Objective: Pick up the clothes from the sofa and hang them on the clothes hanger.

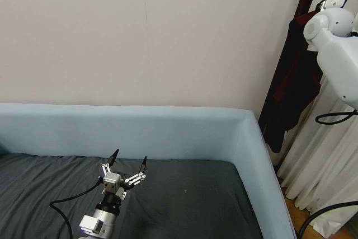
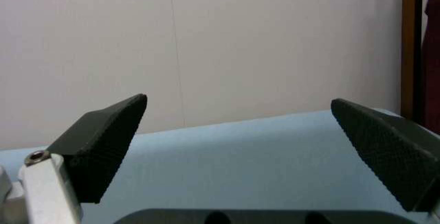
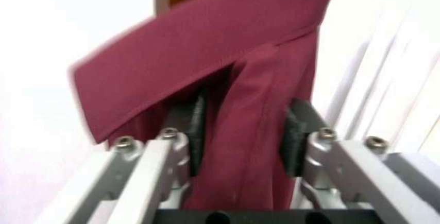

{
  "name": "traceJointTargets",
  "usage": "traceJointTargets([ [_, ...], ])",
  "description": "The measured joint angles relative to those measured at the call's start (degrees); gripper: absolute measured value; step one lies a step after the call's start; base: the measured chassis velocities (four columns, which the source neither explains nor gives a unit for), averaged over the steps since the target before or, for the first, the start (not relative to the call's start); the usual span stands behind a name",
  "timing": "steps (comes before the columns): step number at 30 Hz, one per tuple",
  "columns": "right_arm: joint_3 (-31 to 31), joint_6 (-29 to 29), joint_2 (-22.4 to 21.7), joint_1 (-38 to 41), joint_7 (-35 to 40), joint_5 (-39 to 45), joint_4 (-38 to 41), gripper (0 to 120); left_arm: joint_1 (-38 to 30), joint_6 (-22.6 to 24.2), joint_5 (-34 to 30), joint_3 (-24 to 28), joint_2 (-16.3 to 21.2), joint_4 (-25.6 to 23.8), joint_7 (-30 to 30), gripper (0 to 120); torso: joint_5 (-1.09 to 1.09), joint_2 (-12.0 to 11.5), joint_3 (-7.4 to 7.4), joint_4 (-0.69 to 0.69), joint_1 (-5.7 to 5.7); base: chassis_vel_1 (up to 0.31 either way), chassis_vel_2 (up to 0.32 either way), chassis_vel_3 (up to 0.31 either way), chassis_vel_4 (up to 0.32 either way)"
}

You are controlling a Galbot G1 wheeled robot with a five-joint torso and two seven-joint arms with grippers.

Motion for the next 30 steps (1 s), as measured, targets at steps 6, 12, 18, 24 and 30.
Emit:
traceJointTargets([
  [6,-0.6,-2.8,-8.1,-5.6,4.2,7.9,19.3,61,0.5,-1.0,0.1,-0.4,0.0,0.0,-0.2,100,0.02,0.0,0.00,-0.01,0.00,0.000,0.000,0.000,0.000],
  [12,5.5,-0.4,-13.9,-13.1,3.0,14.6,34.4,86,-0.3,-1.2,0.1,0.2,0.0,0.3,-0.3,100,-0.03,0.0,0.00,0.02,0.00,0.000,0.000,0.000,0.000],
  [18,16.9,19.4,-23.4,-31.1,-16.6,11.5,47.4,100,-0.9,-1.3,-0.4,0.6,-1.1,1.1,-0.2,100,0.04,0.0,-0.02,-0.07,-0.01,0.000,0.000,0.000,0.000],
  [24,18.1,33.4,-21.3,-43.0,-27.2,4.2,49.0,100,0.7,-1.4,0.2,-0.6,-4.4,0.8,-0.3,100,0.00,0.0,0.01,0.09,0.00,0.000,0.000,0.000,0.000],
  [30,18.1,42.5,-14.5,-58.6,-32.3,-4.9,46.1,100,0.8,-0.2,1.1,-0.4,-8.7,0.4,-0.3,100,0.03,0.0,0.01,-0.02,0.01,0.000,0.000,0.000,0.000],
])
